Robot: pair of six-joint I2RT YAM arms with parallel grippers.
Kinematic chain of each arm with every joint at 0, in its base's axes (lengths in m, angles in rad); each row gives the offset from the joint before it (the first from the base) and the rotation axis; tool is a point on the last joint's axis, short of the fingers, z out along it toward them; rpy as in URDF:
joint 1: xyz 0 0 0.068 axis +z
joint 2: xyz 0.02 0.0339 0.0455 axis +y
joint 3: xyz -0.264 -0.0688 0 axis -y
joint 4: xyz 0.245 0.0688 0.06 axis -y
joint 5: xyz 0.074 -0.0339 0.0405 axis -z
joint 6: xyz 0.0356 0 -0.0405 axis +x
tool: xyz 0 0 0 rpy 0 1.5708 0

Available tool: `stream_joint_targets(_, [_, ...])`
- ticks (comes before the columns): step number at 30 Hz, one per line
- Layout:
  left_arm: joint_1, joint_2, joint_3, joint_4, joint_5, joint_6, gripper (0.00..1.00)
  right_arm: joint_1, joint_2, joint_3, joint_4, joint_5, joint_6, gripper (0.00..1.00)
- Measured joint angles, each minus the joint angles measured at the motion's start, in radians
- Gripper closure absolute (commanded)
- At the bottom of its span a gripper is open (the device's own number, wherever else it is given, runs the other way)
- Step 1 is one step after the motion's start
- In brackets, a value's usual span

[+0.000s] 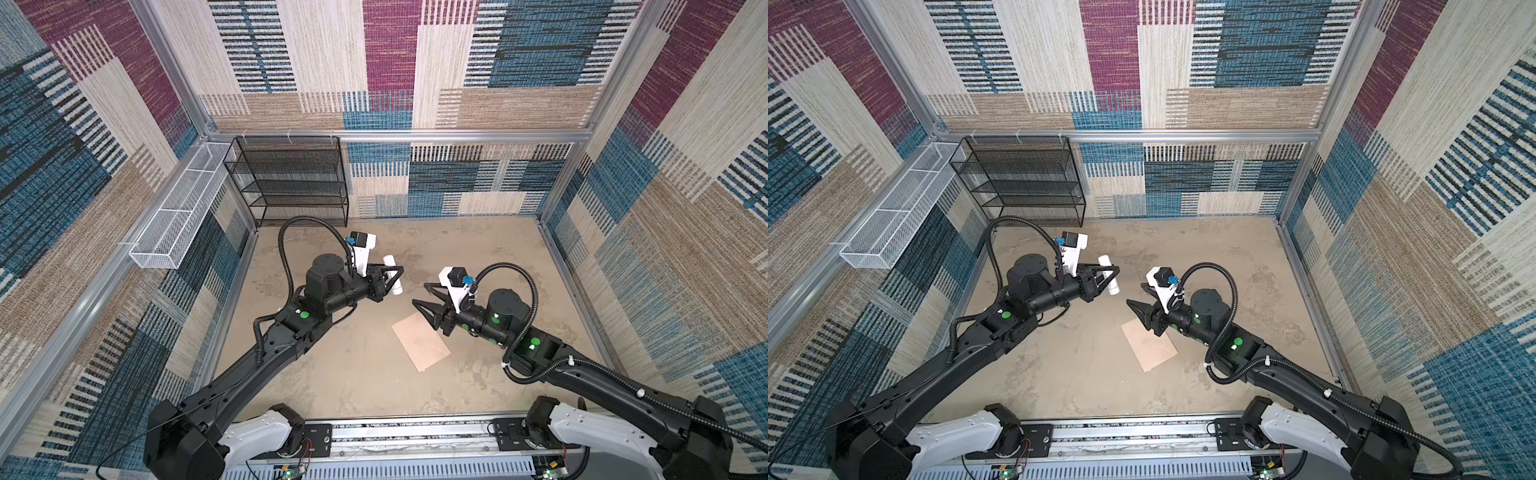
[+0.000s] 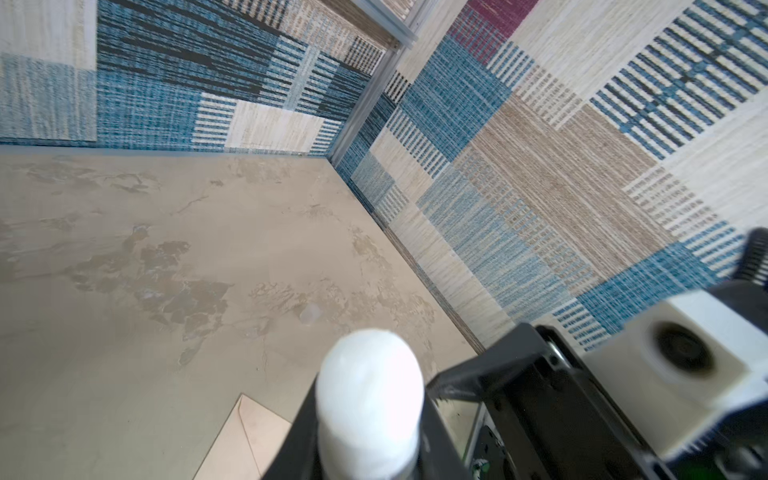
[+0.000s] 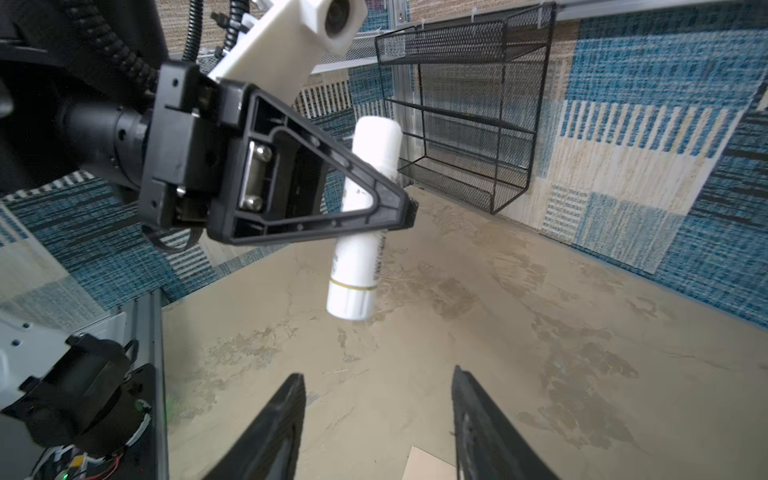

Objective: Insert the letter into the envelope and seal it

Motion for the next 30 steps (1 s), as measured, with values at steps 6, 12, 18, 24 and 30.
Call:
stream_joint_targets(6, [0.006, -0.002, -0.052, 0.151, 0.251, -0.013, 1.0, -0.105, 0.085, -0.038, 0.16, -0.396, 0.11, 0.45])
stream_joint_targets(12, [0.006, -0.028, -0.086, 0.254, 0.357, -0.037, 1.0, -0.134, 0.178, -0.047, 0.388, -0.636, 0.29, 0.45])
stream_joint_targets(18, [0.006, -0.031, -0.106, 0.298, 0.382, -0.045, 1.0, -0.135, 0.212, -0.018, 0.507, -0.736, 0.377, 0.49])
stream_joint_targets(24, [0.006, -0.017, -0.12, 0.358, 0.396, -0.075, 1.0, -0.137, 0.231, -0.012, 0.536, -0.753, 0.42, 0.53])
stream_joint_targets(30, [-0.001, 0.009, -0.12, 0.41, 0.401, -0.106, 1.0, -0.136, 0.251, -0.003, 0.553, -0.752, 0.443, 0.61])
